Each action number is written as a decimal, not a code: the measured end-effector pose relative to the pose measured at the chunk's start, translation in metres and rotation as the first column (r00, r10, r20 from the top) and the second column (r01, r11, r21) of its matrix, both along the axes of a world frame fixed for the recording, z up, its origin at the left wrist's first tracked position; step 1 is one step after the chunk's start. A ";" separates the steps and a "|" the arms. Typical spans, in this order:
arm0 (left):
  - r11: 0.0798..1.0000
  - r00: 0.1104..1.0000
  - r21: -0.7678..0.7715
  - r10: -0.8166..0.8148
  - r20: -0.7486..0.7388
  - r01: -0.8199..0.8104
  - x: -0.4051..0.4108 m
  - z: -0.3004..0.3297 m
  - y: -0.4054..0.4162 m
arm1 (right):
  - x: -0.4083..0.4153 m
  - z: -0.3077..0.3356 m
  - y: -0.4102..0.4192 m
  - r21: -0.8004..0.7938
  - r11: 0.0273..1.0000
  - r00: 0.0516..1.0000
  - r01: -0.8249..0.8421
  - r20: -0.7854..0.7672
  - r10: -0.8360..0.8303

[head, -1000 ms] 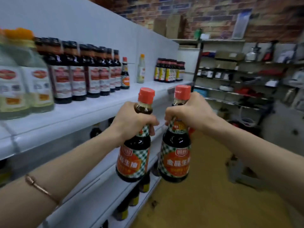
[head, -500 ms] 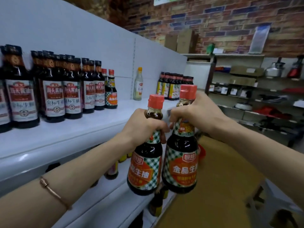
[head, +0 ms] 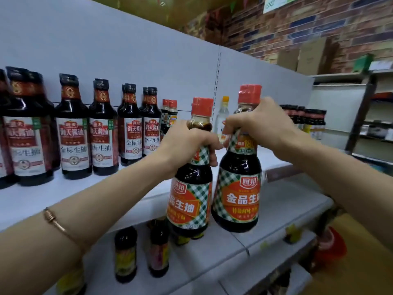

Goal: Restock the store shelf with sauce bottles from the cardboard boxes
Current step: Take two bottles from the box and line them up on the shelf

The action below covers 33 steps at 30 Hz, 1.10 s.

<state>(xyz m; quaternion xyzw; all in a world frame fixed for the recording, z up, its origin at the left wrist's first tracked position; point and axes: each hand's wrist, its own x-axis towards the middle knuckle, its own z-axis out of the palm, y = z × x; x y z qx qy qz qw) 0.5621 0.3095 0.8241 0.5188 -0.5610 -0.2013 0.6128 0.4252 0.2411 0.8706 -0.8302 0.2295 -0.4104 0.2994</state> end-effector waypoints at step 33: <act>0.852 0.853 0.054 0.518 0.061 -0.521 0.136 -0.042 -0.169 | 0.165 -0.081 -0.248 0.099 0.815 0.821 -0.571 0.062 0.568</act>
